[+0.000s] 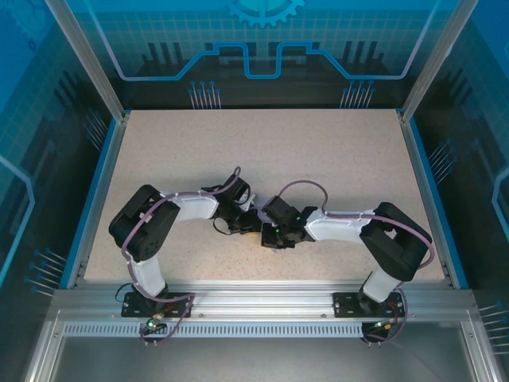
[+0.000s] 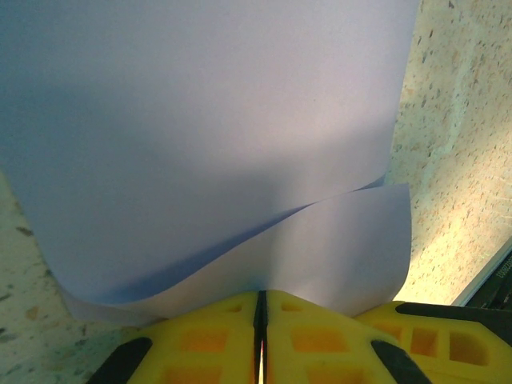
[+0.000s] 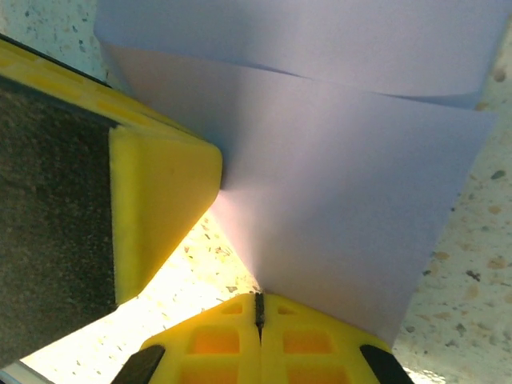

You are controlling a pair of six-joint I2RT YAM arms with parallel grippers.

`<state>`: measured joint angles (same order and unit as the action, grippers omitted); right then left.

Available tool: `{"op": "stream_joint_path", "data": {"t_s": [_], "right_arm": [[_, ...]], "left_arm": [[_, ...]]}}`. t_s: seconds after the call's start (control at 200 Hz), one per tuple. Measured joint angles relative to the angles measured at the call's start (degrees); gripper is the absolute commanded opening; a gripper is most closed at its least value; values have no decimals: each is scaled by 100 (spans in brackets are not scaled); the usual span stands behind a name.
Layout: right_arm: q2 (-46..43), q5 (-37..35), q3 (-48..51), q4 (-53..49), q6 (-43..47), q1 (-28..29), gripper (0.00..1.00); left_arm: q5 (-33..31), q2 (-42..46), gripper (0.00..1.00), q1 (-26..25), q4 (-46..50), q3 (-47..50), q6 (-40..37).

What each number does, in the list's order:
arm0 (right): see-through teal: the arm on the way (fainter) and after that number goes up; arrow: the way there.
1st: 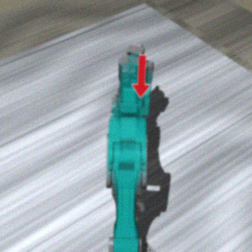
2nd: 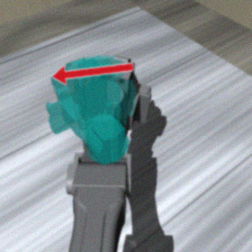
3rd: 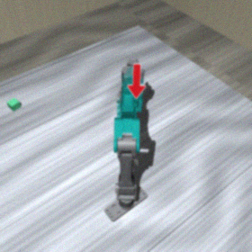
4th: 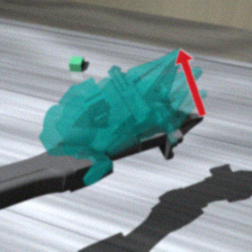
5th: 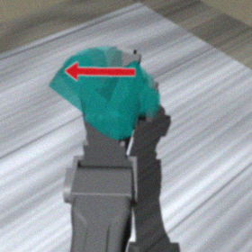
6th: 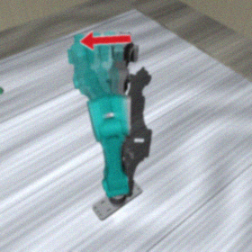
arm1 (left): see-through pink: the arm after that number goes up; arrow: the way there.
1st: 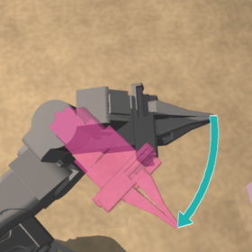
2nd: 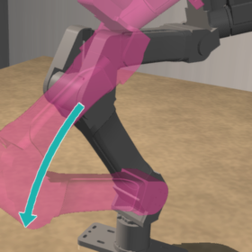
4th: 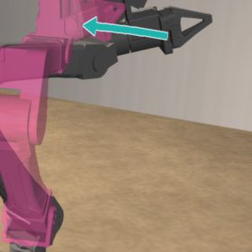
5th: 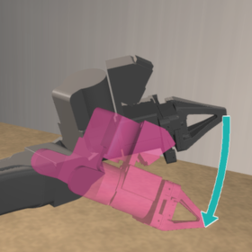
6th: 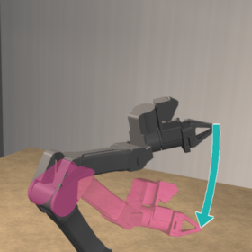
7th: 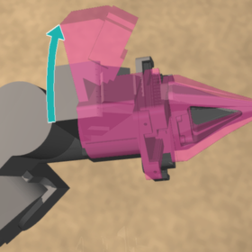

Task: Fold a paper plane with a square sheet of paper (fold left side to right side)
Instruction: Third fold the triangle at the center of the table.

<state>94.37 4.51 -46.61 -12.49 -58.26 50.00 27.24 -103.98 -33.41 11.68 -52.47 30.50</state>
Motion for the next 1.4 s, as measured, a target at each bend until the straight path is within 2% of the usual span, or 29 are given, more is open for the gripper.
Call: {"op": "stream_joint_path", "data": {"t_s": [1.401], "right_arm": [[-385, -101, 413, -127, -232, 0, 0]], "left_arm": [[0, -55, 12, -63, 37, -74, -42]]}}
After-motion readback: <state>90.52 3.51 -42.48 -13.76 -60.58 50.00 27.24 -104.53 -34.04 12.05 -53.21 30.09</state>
